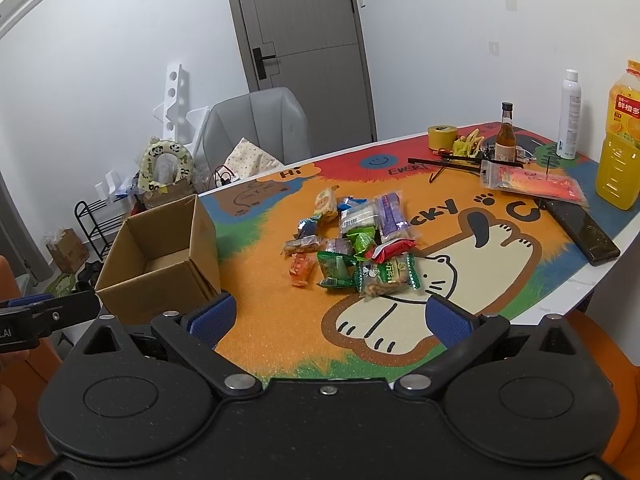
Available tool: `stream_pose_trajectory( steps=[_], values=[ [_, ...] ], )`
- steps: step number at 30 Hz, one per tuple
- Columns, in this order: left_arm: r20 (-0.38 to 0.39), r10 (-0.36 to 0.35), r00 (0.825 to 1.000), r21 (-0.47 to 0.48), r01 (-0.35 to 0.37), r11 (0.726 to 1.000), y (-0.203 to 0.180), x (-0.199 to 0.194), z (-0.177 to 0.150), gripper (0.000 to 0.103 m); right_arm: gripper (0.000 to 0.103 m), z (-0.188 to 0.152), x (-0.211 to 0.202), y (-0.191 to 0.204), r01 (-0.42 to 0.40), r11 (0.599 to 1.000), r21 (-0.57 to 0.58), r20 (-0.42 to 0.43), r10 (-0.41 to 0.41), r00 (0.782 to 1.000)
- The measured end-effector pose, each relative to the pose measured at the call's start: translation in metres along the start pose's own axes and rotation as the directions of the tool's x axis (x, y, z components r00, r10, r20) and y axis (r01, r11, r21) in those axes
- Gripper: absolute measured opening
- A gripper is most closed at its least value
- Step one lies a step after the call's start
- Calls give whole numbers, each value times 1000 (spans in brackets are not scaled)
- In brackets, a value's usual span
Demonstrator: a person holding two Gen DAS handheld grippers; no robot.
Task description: Organize snacks
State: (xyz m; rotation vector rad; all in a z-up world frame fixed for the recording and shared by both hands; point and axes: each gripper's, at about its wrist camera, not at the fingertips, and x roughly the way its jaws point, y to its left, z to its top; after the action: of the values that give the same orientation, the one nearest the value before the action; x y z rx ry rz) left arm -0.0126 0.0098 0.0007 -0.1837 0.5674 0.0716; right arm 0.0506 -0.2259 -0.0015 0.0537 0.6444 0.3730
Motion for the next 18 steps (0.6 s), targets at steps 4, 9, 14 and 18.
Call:
stream_pose_trajectory(
  steps=[4, 9, 14, 18],
  values=[
    [0, 0, 1000, 1, 0, 1000, 0, 0, 0, 103, 103, -1, 0, 1, 0, 1000, -2, 3, 0, 1000],
    [1, 1, 1000, 1, -1, 1000, 0, 0, 0, 103, 103, 0, 0, 0, 0, 1000, -3, 4, 0, 1000],
    [0, 1, 1000, 0, -1, 1000, 0, 0, 0, 103, 103, 1, -1, 1, 0, 1000, -3, 5, 0, 1000],
    [1, 1, 1000, 0, -1, 1000, -1, 0, 0, 103, 103, 1, -1, 0, -1, 1000, -4, 5, 1, 1000]
  ],
)
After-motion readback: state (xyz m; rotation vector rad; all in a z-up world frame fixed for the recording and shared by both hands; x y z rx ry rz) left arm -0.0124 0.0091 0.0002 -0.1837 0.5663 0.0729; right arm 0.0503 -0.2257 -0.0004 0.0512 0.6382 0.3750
